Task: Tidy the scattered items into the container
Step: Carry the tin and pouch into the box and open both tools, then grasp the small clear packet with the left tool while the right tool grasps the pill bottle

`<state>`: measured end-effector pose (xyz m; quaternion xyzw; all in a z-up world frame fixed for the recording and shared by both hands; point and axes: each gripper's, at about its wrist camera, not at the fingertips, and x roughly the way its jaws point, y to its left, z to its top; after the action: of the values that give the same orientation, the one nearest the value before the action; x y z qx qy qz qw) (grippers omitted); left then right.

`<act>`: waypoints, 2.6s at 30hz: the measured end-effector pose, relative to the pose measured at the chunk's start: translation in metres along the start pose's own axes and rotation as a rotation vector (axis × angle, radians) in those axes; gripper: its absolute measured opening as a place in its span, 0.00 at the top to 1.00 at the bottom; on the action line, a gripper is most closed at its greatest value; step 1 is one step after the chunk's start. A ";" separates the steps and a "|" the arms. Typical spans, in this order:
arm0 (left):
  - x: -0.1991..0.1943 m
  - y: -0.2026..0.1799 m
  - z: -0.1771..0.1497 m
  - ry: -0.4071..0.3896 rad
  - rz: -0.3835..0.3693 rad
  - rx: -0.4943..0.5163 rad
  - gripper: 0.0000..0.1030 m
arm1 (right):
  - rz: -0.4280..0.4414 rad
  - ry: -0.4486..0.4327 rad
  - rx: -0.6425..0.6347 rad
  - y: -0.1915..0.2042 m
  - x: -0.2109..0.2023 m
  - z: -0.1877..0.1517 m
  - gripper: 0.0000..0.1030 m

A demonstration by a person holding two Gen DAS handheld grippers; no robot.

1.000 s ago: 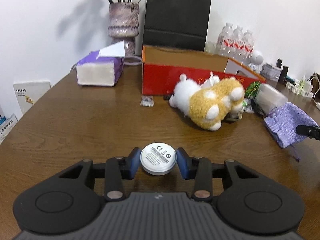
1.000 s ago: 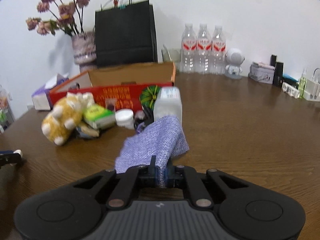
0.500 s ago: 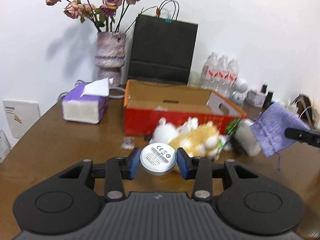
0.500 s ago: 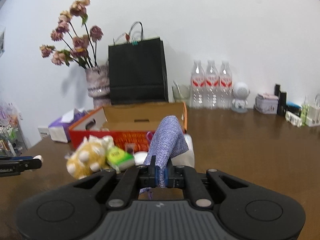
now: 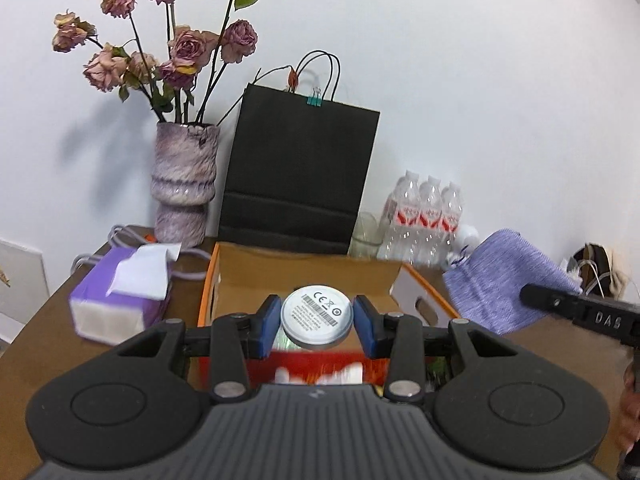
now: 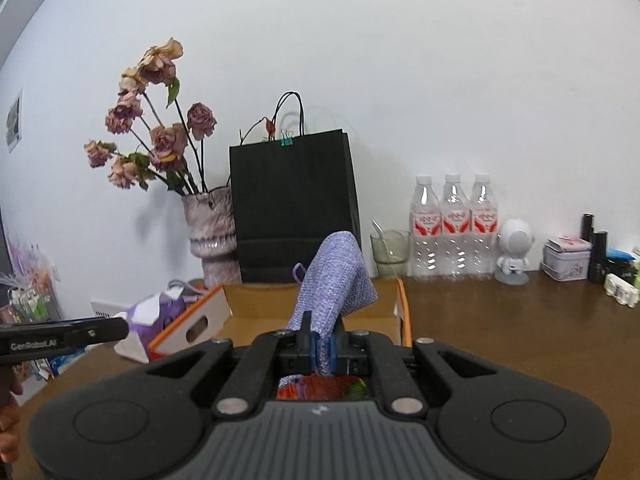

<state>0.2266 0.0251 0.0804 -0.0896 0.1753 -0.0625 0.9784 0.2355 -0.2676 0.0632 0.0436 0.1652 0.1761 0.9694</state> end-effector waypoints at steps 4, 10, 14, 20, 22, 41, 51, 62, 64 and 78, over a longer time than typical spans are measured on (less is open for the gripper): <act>0.031 0.003 0.013 -0.009 0.000 -0.024 0.61 | 0.019 0.007 0.042 -0.004 0.035 0.010 0.95; 0.085 0.007 0.025 -0.024 0.010 -0.056 0.61 | 0.027 0.021 0.110 -0.010 0.094 0.017 0.95; 0.122 0.009 0.032 0.006 0.020 -0.083 0.61 | 0.035 0.040 0.131 -0.011 0.133 0.023 0.95; 0.149 0.011 0.019 0.085 0.052 -0.065 0.61 | 0.028 0.101 0.115 -0.011 0.155 0.015 0.95; 0.152 0.012 0.017 0.096 0.061 -0.063 0.61 | 0.021 0.112 0.109 -0.011 0.158 0.012 0.95; 0.156 0.002 0.017 0.128 0.174 0.018 0.00 | -0.050 0.182 0.028 -0.006 0.164 0.012 0.00; 0.156 -0.001 0.016 0.128 0.167 0.022 0.00 | -0.048 0.182 0.025 -0.005 0.162 0.012 0.00; 0.142 -0.001 0.022 0.095 0.155 0.001 0.00 | -0.044 0.173 0.010 -0.002 0.157 0.014 0.00; 0.135 -0.001 0.024 0.086 0.146 -0.004 0.00 | -0.039 0.162 0.008 -0.002 0.152 0.017 0.00; 0.066 0.025 0.027 0.031 0.176 0.049 0.00 | -0.066 0.117 -0.098 -0.016 0.082 0.021 0.00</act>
<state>0.2995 0.0434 0.0786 -0.0491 0.1960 0.0179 0.9792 0.3198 -0.2537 0.0554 -0.0198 0.2143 0.1540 0.9643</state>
